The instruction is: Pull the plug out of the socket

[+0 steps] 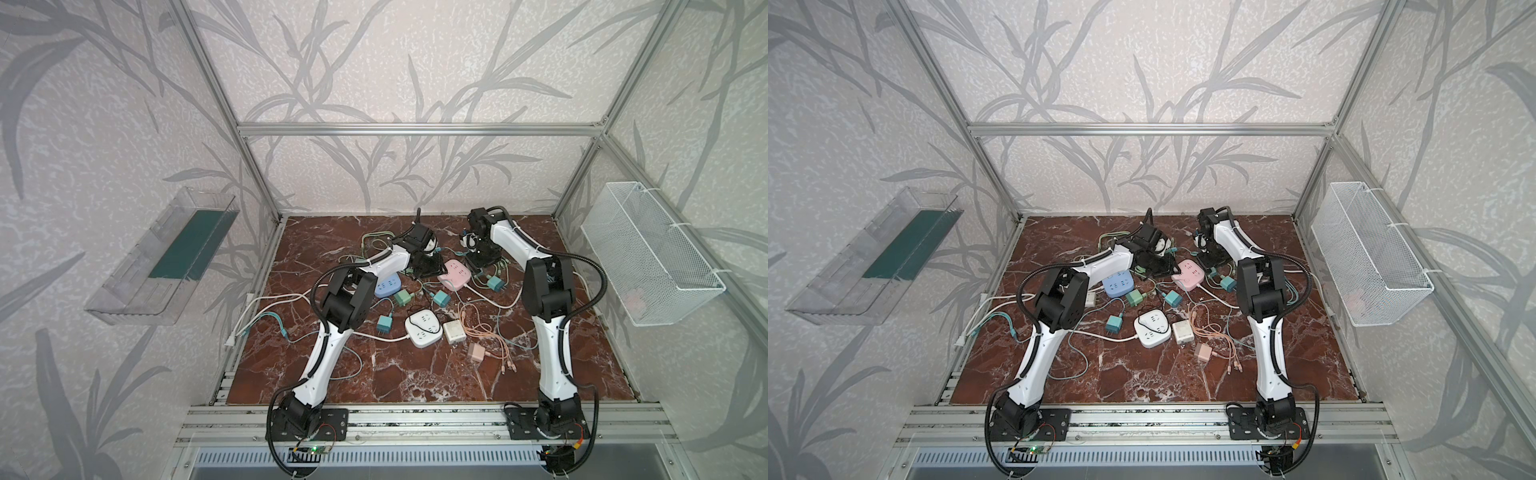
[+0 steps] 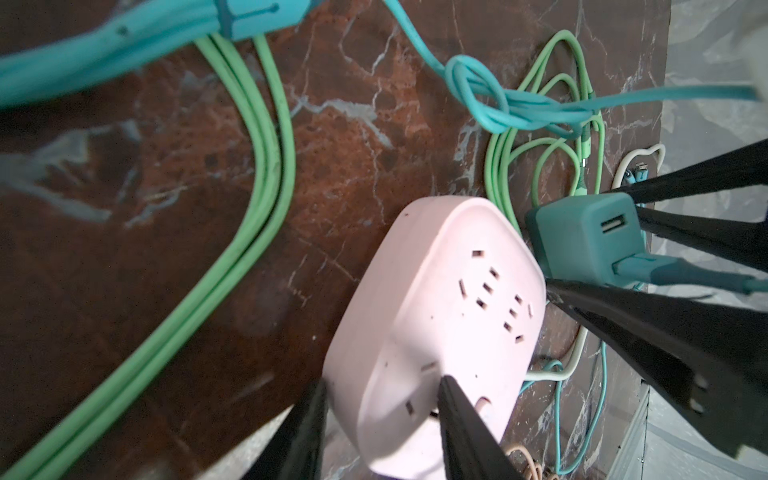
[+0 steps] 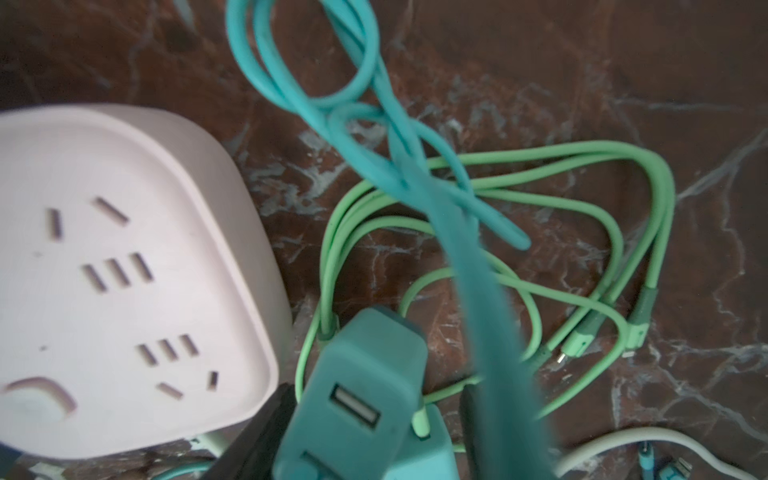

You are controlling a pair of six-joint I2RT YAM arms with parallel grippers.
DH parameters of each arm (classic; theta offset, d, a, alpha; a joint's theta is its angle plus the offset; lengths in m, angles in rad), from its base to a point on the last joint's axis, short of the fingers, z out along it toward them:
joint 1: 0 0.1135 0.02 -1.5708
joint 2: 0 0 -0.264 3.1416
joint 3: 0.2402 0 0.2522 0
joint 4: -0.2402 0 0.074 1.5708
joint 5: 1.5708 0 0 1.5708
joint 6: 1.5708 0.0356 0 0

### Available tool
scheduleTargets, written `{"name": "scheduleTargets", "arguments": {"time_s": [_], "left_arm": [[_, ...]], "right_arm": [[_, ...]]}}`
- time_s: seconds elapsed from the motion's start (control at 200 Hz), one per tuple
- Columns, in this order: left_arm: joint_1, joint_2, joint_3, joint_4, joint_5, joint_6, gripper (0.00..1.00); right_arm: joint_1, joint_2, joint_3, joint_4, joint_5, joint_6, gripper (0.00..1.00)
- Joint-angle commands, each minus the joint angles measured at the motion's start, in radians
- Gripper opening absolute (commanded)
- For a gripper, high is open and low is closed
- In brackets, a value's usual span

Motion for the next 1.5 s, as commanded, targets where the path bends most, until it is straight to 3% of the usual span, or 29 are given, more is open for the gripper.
{"name": "scheduleTargets", "arguments": {"time_s": [0.0, 0.54, 0.735, 0.945, 1.215, 1.495], "left_arm": [[-0.014, 0.012, -0.041, -0.099, -0.057, 0.009, 0.44], [-0.013, -0.004, -0.032, -0.101, -0.054, 0.003, 0.44], [-0.013, -0.005, -0.027, -0.108, -0.058, 0.003, 0.44], [-0.014, -0.033, -0.034, -0.113, -0.062, 0.010, 0.44], [-0.015, -0.134, -0.160, -0.067, -0.046, 0.004, 0.44], [-0.014, -0.178, -0.158, -0.034, -0.038, -0.010, 0.48]], "right_arm": [[-0.017, -0.069, 0.025, 0.003, -0.032, 0.019, 0.64], [-0.009, 0.020, 0.086, 0.014, -0.141, 0.046, 0.59], [-0.003, 0.099, 0.200, -0.026, -0.196, 0.071, 0.51], [0.008, 0.151, 0.259, -0.043, -0.172, 0.093, 0.41], [0.011, 0.162, 0.261, -0.026, -0.142, 0.098, 0.42], [0.020, 0.173, 0.335, -0.049, -0.174, 0.107, 0.60]]}}
